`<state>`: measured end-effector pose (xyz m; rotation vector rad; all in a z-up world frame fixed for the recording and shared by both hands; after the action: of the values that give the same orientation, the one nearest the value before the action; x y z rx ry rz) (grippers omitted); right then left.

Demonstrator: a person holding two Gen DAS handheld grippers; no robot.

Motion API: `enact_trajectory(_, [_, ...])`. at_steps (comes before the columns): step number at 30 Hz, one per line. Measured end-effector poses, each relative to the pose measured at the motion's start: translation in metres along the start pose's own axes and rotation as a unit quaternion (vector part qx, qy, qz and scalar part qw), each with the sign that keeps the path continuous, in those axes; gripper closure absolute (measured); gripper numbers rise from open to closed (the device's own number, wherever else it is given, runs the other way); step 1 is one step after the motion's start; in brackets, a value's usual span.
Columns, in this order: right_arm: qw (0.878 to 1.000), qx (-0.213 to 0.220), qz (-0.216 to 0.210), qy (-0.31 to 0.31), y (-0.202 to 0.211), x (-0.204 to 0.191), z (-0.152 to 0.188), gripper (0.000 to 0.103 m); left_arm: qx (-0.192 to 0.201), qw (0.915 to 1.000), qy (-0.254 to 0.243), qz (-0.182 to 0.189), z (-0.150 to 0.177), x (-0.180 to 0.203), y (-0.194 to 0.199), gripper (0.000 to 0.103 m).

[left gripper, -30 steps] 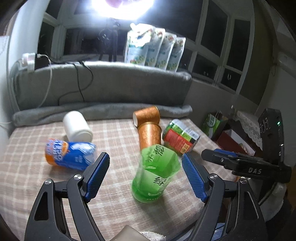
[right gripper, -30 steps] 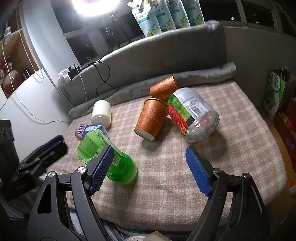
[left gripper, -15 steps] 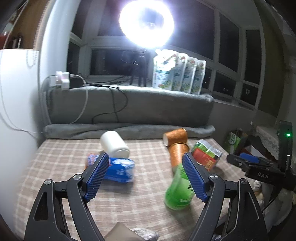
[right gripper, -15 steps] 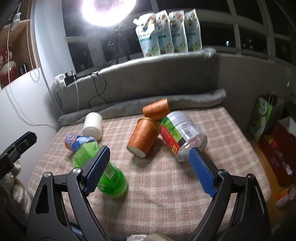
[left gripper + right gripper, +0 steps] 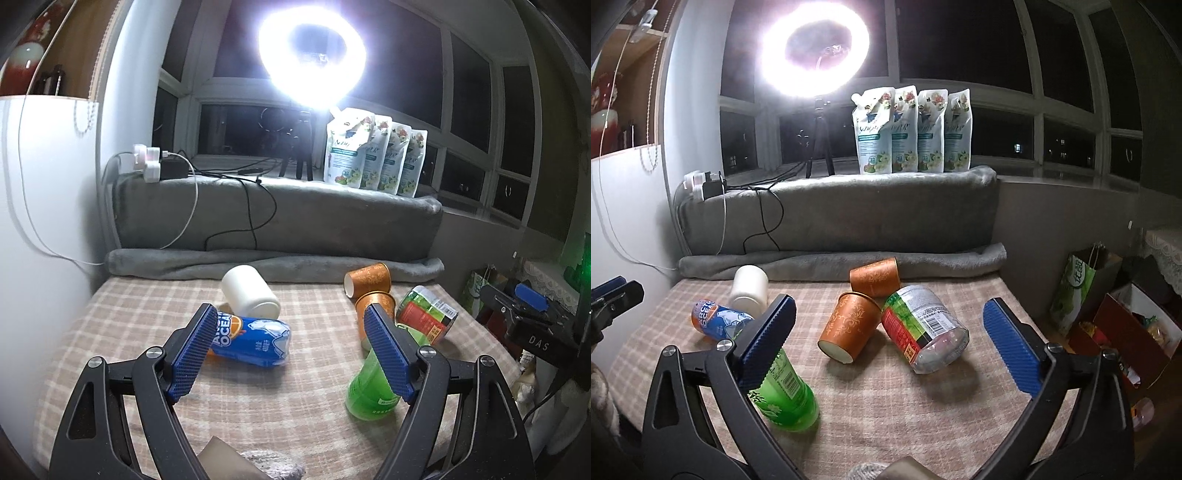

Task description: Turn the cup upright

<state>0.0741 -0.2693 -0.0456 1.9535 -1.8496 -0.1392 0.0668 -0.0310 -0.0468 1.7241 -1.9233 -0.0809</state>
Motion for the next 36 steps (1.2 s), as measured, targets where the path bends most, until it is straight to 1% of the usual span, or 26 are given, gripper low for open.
enact_trajectory(36, [1.0, 0.003, 0.001, 0.007, 0.0014, -0.0038, -0.0046, 0.0, 0.009, 1.0, -0.001, 0.001, -0.0059, 0.0002, 0.0047, 0.021])
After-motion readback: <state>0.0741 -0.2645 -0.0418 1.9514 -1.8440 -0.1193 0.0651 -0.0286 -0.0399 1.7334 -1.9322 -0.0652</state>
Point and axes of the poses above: each gripper's, at about its wrist camera, not at the fingertips, and y roughly against the way its jaws point, x to its right, z to its underside, the point moved 9 cm from there along -y, roughly the way its jaws point, and after that the axes turned 15 degrees about y, right-handed, at the moved point
